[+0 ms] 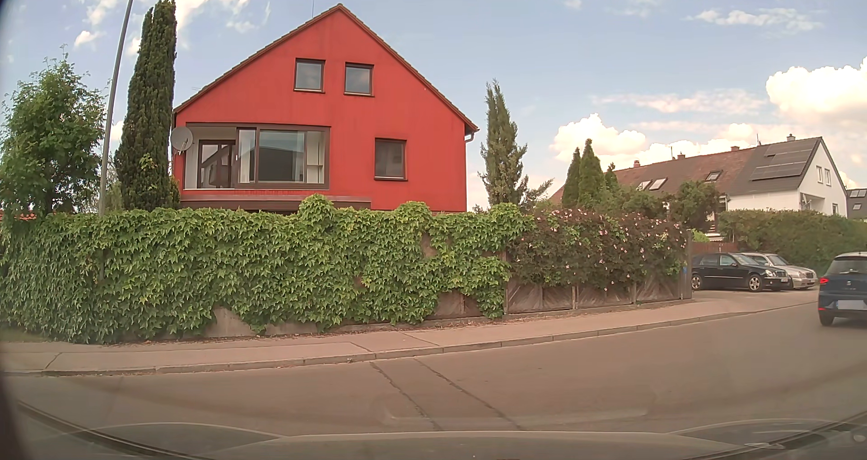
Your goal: Follow the waypoints while adhering to traffic rules and regulations
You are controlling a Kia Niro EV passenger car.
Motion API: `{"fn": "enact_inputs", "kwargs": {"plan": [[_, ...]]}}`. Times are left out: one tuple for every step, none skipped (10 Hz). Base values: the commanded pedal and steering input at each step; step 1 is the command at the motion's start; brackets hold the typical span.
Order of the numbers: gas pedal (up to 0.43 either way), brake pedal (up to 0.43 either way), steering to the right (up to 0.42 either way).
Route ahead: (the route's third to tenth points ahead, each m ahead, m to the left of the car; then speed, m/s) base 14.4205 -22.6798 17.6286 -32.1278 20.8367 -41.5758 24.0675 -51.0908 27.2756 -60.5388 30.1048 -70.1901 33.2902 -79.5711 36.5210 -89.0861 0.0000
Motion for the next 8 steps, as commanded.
{"fn": "enact_inputs", "kwargs": {"plan": [[0.000,0.652,0.541],[0.000,0.652,0.541],[0.000,0.646,0.541],[0.000,0.652,0.541],[0.000,0.652,0.542],[0.000,0.646,0.542],[0.000,0.646,0.544],[0.000,0.646,0.546]]}}
